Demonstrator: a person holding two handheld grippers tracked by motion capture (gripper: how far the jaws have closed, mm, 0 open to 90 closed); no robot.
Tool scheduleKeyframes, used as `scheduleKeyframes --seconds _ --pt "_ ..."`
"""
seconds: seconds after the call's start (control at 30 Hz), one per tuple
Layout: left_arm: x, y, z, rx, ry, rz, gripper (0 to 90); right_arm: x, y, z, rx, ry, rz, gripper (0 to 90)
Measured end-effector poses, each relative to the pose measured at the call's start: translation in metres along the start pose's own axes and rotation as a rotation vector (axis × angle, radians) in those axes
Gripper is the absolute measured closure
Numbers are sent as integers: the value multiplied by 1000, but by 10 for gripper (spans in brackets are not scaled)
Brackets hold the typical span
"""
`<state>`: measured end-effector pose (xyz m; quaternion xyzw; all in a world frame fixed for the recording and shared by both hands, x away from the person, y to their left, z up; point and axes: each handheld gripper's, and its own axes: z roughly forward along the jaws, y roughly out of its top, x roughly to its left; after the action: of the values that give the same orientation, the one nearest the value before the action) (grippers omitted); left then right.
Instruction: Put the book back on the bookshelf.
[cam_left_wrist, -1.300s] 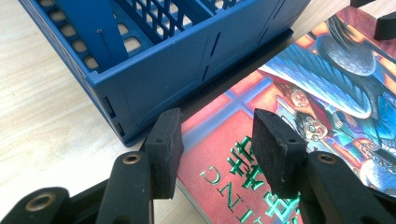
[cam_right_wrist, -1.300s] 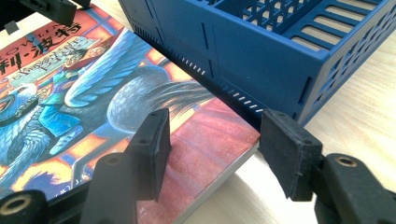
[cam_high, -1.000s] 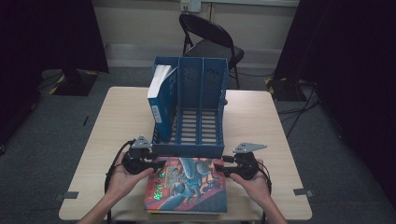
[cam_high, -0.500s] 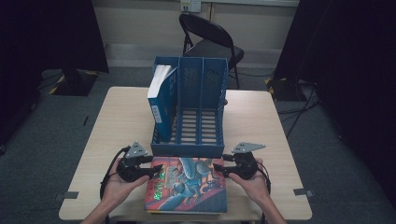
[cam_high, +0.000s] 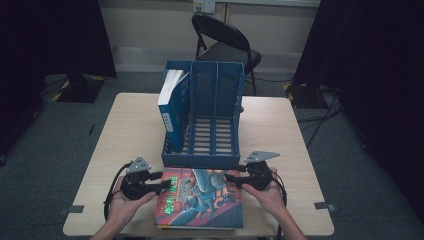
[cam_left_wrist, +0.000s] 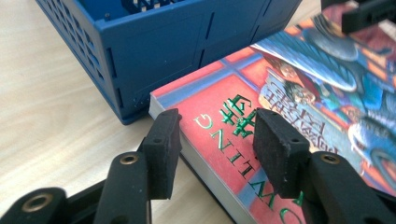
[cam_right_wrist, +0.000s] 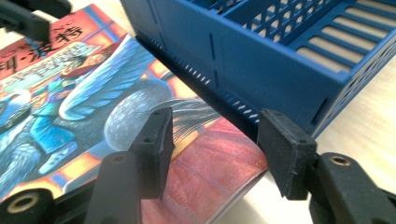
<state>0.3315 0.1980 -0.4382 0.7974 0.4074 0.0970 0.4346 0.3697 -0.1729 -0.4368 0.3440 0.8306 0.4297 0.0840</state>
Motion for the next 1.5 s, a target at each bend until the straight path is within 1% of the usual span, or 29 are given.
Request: scheduleKeyframes --seconds 0.07,0.13,0.27,0.43,0.47,0.6,0.67,0.73,0.8,0.87,0.97,1.03,1.1,1.27,1.33,1.43,1.47,1.5 --pt "-2 1 2 -1 6 5 527 3 -3 -5 5 2 -9 485" --pt "-2 4 4 7 2 8 532 5 -7 -10 7 8 -14 503" --pt "-2 9 10 14 -1 -1 541 5 -15 -17 6 30 5 514" --pt "-2 13 17 10 -29 9 553 7 -25 -26 -5 44 33 521" --pt "-1 14 19 10 -37 5 554 8 -26 -27 -6 44 32 522" --pt "-3 18 23 20 -42 21 559 14 -30 -33 -1 36 19 537" --pt "-4 19 26 17 -49 6 563 15 -31 -35 8 48 10 551" --pt "-5 21 29 13 -51 17 566 17 -34 -38 11 54 5 559" --pt "-6 22 31 16 -53 21 568 20 -36 -40 9 51 0 564" --pt "-8 24 33 16 -51 34 569 23 -39 -43 7 50 -2 570" --pt "-9 27 36 27 -50 47 570 25 -42 -45 8 52 -5 573" --pt "-10 29 38 29 -59 33 570 25 -44 -47 6 60 -3 575" --pt "-12 31 41 29 -57 46 571 27 -45 -49 10 69 -7 575" --pt "-15 36 47 40 -59 71 575 33 -50 -52 4 69 -9 575" --pt "-17 38 50 36 -63 64 575 36 -52 -54 6 69 -17 575" --pt "-21 41 54 45 -58 96 577 40 -53 -56 13 73 -25 577" --pt "-23 43 54 51 -57 118 578 41 -54 -57 15 74 -31 577" --pt "-24 44 55 54 -62 119 579 42 -55 -58 17 75 -34 576"
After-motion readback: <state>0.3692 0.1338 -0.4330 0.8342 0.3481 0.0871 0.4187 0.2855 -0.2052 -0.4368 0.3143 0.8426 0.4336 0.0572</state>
